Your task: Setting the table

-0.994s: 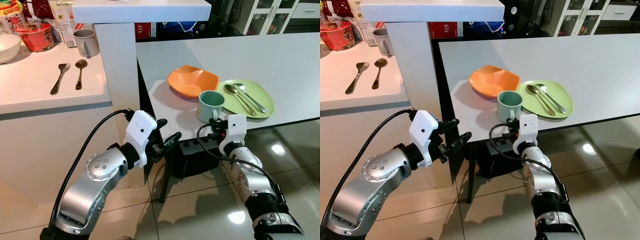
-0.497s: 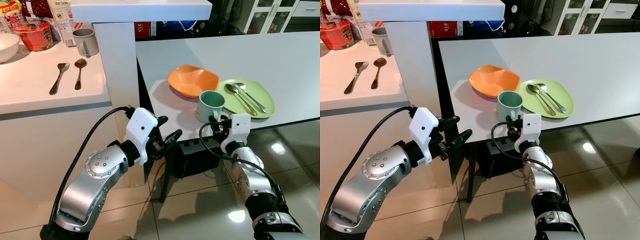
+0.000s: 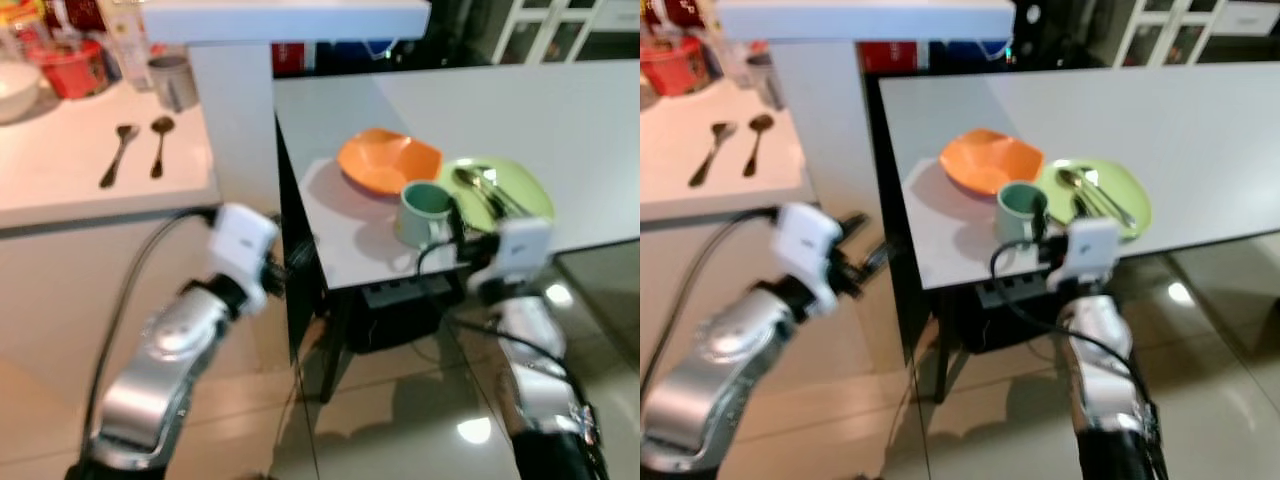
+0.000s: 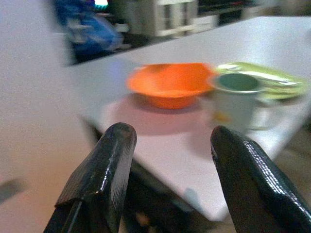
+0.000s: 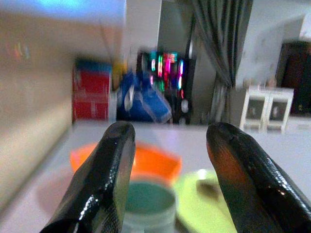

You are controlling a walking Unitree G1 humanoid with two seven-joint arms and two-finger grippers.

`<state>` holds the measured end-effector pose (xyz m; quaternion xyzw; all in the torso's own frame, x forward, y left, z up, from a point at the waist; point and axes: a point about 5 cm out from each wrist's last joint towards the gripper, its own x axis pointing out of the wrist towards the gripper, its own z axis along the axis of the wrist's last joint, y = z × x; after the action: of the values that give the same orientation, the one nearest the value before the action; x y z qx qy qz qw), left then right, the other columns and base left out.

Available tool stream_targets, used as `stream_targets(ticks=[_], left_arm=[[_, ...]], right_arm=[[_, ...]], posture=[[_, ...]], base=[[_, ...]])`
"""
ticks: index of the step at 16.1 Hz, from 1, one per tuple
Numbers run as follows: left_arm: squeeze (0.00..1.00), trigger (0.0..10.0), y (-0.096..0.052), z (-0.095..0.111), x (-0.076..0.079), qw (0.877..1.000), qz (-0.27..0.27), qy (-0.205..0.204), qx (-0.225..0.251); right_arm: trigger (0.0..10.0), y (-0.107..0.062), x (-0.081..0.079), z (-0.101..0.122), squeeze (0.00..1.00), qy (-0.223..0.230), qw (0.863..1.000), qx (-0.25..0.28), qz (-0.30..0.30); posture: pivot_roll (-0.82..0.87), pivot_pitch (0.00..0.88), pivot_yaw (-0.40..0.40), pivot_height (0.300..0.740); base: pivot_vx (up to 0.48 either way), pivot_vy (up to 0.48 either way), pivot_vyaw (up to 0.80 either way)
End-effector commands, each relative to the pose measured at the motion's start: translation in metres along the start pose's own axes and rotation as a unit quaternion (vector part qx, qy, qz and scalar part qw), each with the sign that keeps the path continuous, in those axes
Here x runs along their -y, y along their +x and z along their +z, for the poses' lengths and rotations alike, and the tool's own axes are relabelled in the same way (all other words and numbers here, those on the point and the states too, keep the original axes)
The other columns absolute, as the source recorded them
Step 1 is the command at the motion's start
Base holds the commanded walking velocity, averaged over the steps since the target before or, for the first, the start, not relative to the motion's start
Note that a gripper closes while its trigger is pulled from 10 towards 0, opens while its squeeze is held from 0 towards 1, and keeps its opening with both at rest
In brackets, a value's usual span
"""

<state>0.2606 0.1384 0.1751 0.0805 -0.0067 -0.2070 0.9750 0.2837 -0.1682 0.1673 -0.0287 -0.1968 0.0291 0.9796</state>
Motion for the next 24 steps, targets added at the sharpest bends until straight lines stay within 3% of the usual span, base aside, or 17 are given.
stream_targets(ticks=[1, 2, 3, 4, 7, 9, 17, 24], left_arm=[[0.00, 10.0, -0.006, -0.001, -0.010, 0.999, 0.039, 0.009, -0.002], [0.00, 10.0, -0.009, -0.002, -0.017, 0.998, 0.062, 0.020, -0.011], [0.00, 10.0, -0.010, -0.002, -0.019, 0.997, 0.069, 0.024, -0.013], [0.00, 10.0, -0.005, 0.002, -0.022, 0.996, 0.090, 0.027, -0.008], [0.00, 10.0, 0.000, 0.003, -0.022, 0.995, 0.098, 0.029, -0.002], [0.00, 10.0, 0.007, 0.007, -0.020, 0.994, 0.102, 0.032, 0.008], [0.00, 10.0, 0.015, 0.010, -0.017, 0.994, 0.095, 0.042, 0.015], [0.00, 10.0, 0.018, 0.017, -0.025, 0.992, 0.110, 0.050, 0.027]], right_arm=[[10.0, 0.002, -0.005, 0.017, 0.00, 0.015, 1.000, 0.019, 0.007], [10.0, 0.000, -0.018, 0.018, 0.00, 0.055, 0.997, -0.018, 0.047], [10.0, -0.001, -0.023, 0.016, 0.00, 0.066, 0.995, -0.038, 0.062], [10.0, -0.004, -0.040, 0.010, 0.00, 0.068, 0.988, -0.088, 0.108], [10.0, -0.005, -0.047, 0.008, 0.00, 0.073, 0.984, -0.115, 0.117], [10.0, -0.011, -0.052, 0.004, 0.00, 0.070, 0.976, -0.159, 0.132], [10.0, -0.009, -0.049, -0.002, 0.00, 0.059, 0.977, -0.181, 0.100], [10.0, -0.005, -0.050, -0.002, 0.00, 0.060, 0.976, -0.184, 0.096]], posture=[[0.01, 0.017, -0.001, 0.740], [0.02, 0.008, -0.003, 0.740], [0.02, 0.008, -0.003, 0.740], [0.02, 0.000, -0.004, 0.740], [0.03, 0.000, -0.002, 0.740], [0.02, 0.000, 0.008, 0.740], [0.03, 0.000, 0.010, 0.740], [0.04, 0.000, 0.003, 0.740]], base=[[0.000, 0.244, 0.00], [0.000, 0.412, 0.00], [0.000, 0.442, 0.00], [0.000, 0.461, 0.00], [0.000, 0.467, 0.00], [0.000, 0.459, 0.00], [0.000, 0.458, 0.00], [0.000, 0.459, 0.00]])
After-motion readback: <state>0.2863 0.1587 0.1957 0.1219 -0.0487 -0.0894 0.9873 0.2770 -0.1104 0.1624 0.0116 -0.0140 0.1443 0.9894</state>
